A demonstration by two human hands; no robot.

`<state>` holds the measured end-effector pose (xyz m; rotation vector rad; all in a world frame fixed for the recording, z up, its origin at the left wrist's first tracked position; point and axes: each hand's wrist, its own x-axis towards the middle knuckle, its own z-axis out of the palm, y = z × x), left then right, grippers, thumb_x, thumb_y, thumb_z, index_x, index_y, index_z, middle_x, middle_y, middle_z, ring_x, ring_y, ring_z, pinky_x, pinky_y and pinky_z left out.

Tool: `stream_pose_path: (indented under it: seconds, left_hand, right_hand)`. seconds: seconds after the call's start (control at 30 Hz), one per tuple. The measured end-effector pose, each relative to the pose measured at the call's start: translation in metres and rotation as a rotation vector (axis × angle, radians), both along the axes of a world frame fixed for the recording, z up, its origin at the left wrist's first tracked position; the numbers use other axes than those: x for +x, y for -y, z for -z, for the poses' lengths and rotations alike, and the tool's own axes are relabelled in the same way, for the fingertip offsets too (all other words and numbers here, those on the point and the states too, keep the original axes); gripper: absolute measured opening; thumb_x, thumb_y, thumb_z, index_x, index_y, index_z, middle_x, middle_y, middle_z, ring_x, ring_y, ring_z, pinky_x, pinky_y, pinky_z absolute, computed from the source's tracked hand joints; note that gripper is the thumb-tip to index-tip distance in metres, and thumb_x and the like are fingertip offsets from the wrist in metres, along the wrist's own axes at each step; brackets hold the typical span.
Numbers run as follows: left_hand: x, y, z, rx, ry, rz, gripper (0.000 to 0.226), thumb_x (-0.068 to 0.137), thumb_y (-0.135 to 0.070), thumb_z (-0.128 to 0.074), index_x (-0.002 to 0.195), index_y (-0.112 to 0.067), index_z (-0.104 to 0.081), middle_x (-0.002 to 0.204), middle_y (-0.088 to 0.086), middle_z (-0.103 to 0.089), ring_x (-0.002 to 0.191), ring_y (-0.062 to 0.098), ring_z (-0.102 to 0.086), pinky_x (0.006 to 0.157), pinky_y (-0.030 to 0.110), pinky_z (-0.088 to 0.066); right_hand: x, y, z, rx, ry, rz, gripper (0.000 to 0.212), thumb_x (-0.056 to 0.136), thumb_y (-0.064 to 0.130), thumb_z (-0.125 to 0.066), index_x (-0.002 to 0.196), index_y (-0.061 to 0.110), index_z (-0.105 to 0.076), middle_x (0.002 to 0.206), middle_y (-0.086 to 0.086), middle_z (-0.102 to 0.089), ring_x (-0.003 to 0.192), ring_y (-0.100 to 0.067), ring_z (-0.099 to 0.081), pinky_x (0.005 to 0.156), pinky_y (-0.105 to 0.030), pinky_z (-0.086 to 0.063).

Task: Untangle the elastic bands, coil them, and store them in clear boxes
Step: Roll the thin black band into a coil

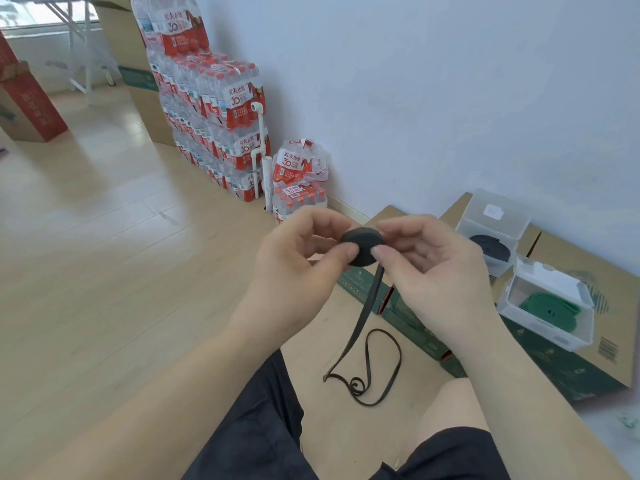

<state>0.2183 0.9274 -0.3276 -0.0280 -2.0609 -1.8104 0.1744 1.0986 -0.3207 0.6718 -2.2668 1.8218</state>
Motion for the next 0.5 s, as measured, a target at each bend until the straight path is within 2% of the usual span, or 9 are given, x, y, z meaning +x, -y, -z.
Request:
stream_pose_path:
  seconds: [0.03,0.1,0.2,0.33,0.43,0.5]
  left_hand:
    - [0.0,-0.001,0.0,0.137,0.018,0.009,0.027,0.091,0.008,-0.07,0.095,-0.018,-0.067,0.094,0.001,-0.077,0.09,0.024,-0.077,0.081,0.041,-0.065]
    - [0.0,-0.004,0.002,0.332,0.039,0.017,0.024,0.092,0.011,-0.067,0.094,-0.013,-0.065,0.094,0.005,-0.077,0.092,0.027,-0.076,0.082,0.04,-0.064]
    - [0.001,-0.008,0.01,0.388,0.076,0.025,0.018,0.092,0.01,-0.067,0.094,-0.007,-0.061,0.096,0.006,-0.077,0.093,0.027,-0.075,0.082,0.037,-0.063]
    - [-0.001,-0.001,0.02,-0.037,0.078,-0.06,0.018,0.09,-0.003,-0.077,0.096,-0.016,-0.066,0.099,-0.006,-0.076,0.096,0.011,-0.074,0.079,0.029,-0.061]
    - [0.0,0.002,0.019,-0.197,-0.013,-0.035,0.036,0.088,-0.001,-0.077,0.116,-0.02,-0.064,0.109,-0.01,-0.072,0.104,0.009,-0.071,0.083,0.028,-0.062]
    - [0.001,0.002,0.015,-0.284,-0.053,0.007,0.037,0.089,0.002,-0.073,0.115,-0.024,-0.066,0.104,-0.015,-0.072,0.101,0.009,-0.072,0.081,0.029,-0.062]
  right_hand:
    - [0.002,0.001,0.002,-0.079,0.083,0.02,0.032,0.085,-0.003,-0.08,0.095,0.028,-0.076,0.092,0.003,-0.08,0.088,-0.014,-0.077,0.08,-0.026,-0.062]
    - [0.005,0.004,0.008,-0.133,0.119,0.033,0.032,0.081,-0.002,-0.084,0.098,0.024,-0.076,0.094,0.002,-0.081,0.091,-0.016,-0.078,0.085,-0.028,-0.062]
    - [0.008,0.007,0.014,-0.151,0.109,0.042,0.035,0.085,-0.006,-0.08,0.096,0.026,-0.073,0.095,0.004,-0.08,0.089,-0.013,-0.076,0.085,-0.023,-0.059]
    - [0.004,0.002,0.016,0.001,-0.01,0.04,0.04,0.091,-0.009,-0.069,0.1,0.029,-0.075,0.1,0.005,-0.076,0.096,-0.016,-0.073,0.085,-0.024,-0.057]
    - [-0.003,-0.002,0.012,0.222,-0.229,0.004,0.033,0.091,-0.01,-0.066,0.102,0.017,-0.079,0.099,0.003,-0.071,0.098,-0.014,-0.068,0.085,-0.022,-0.053]
    - [-0.004,-0.002,0.01,0.283,-0.304,-0.017,0.03,0.092,-0.01,-0.065,0.101,0.014,-0.08,0.098,0.003,-0.07,0.096,-0.012,-0.067,0.084,-0.019,-0.051]
